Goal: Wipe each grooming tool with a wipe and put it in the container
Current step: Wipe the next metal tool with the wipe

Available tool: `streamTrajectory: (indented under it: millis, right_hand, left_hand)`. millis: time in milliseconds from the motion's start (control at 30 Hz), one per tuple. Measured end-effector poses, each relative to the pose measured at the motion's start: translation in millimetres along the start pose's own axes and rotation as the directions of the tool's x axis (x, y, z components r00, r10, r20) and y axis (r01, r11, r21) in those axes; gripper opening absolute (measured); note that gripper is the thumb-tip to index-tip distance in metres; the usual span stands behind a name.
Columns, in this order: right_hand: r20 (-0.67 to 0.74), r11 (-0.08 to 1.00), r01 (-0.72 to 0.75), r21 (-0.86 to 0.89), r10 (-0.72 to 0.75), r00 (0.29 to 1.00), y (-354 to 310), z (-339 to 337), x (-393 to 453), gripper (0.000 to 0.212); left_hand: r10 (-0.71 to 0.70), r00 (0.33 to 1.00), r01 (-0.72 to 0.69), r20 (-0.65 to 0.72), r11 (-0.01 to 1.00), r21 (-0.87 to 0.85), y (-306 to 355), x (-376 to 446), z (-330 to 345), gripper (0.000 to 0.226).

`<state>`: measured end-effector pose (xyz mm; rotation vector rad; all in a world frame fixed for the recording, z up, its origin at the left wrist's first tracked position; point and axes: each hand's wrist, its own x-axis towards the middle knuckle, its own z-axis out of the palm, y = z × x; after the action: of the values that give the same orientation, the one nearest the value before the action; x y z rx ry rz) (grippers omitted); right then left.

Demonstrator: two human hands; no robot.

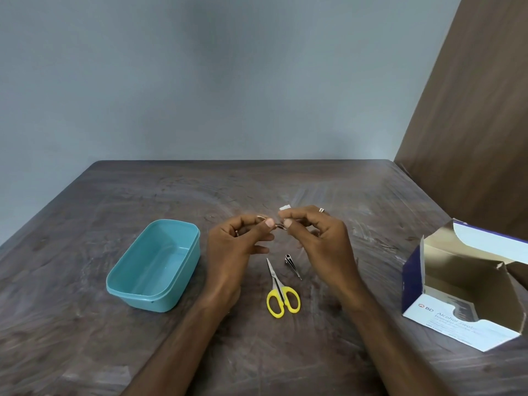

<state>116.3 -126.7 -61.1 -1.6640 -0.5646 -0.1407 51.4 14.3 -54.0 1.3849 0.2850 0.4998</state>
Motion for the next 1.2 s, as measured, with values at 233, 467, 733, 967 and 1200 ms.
streamTrajectory:
  millis: [233,467,733,967,1200]
  right_hand:
    - [-0.043,0.988,-0.072,0.138,0.078,0.996,-6.2,-1.4,1.3,0.039]
    - [-0.033,0.977,-0.098,0.191,0.106,0.994,-7.3,-1.1,0.9,0.029]
    - [-0.007,0.976,-0.118,0.184,0.121,0.993,-8.8,-1.9,1.4,0.029]
    - [-0.028,0.960,-0.155,0.232,0.166,0.986,-7.7,-2.4,0.9,0.009]
    - [-0.156,0.988,-0.094,0.121,0.113,0.981,-5.9,-3.9,0.0,0.007]
  left_hand:
    - [-0.003,1.000,0.003,-0.009,1.000,-0.004,0.4,-1.1,-0.4,0.014]
    - [-0.001,1.000,0.001,-0.003,1.000,0.007,1.8,-2.9,-0.4,0.018]
    - [-0.006,0.999,0.006,0.033,1.000,-0.012,2.2,-4.3,0.3,0.022]
    - [0.014,0.999,-0.014,0.037,1.000,0.021,-0.7,-3.9,1.3,0.020]
    - [-0.010,1.000,0.010,0.009,0.999,0.041,1.4,-4.6,2.5,0.017]
